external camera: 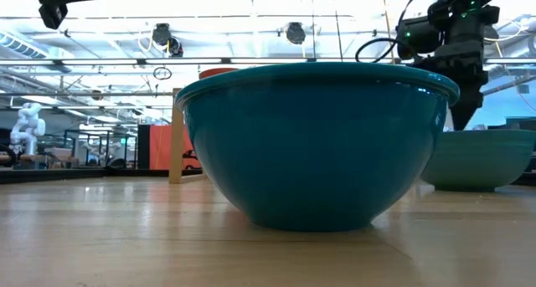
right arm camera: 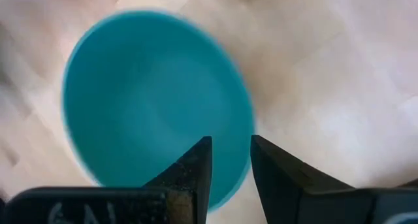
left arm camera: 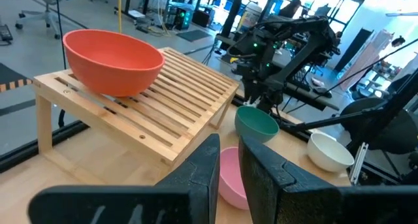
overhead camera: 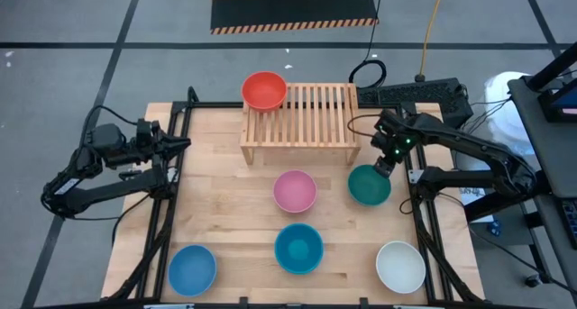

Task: Place and stack bowls onto a shelf
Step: Put the green bowl on the shelf

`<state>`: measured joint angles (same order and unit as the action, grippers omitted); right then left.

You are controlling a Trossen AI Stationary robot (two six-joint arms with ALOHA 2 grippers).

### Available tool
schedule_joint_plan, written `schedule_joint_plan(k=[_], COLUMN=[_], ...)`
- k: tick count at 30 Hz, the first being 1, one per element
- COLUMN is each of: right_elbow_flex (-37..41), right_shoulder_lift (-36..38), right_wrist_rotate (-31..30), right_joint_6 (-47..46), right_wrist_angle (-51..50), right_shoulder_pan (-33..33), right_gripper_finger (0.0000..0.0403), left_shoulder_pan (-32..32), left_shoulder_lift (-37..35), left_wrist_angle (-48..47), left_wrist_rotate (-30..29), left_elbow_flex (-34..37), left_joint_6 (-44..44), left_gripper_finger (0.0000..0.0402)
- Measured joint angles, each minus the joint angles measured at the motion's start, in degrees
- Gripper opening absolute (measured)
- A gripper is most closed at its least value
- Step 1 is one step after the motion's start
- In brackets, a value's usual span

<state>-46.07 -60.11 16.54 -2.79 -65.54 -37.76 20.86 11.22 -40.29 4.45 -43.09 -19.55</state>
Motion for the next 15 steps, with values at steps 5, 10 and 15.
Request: schedule_joint_plan(k=[5, 10, 15], right_elbow_flex=[0.8, 5.3, 8.1], right_shoulder_lift=[0.4, 0.4, 0.4], right_wrist_rotate=[0.0, 0.1, 0.1], right_joint_6=[-2.6, -2.9, -3.0], right_wrist_angle=[0.2, 2.5, 2.6], right_shoulder_pan=[0.0, 0.0, 0.0], right_gripper_finger=[0.0098, 0.0098, 0.0098], left_shoulder_pan=[0.0, 0.0, 0.0], left_shoulder_lift=[0.0, 0.0, 0.0], left_wrist_angle=[-0.1, -0.1, -0.1], left_wrist_rotate=[0.0, 0.0, 0.0], left_elbow_flex=[0.0, 0.0, 0.0], left_joint_6=[0.3, 1.0, 1.0], left_gripper_finger=[0.0063, 0.0063, 0.0063])
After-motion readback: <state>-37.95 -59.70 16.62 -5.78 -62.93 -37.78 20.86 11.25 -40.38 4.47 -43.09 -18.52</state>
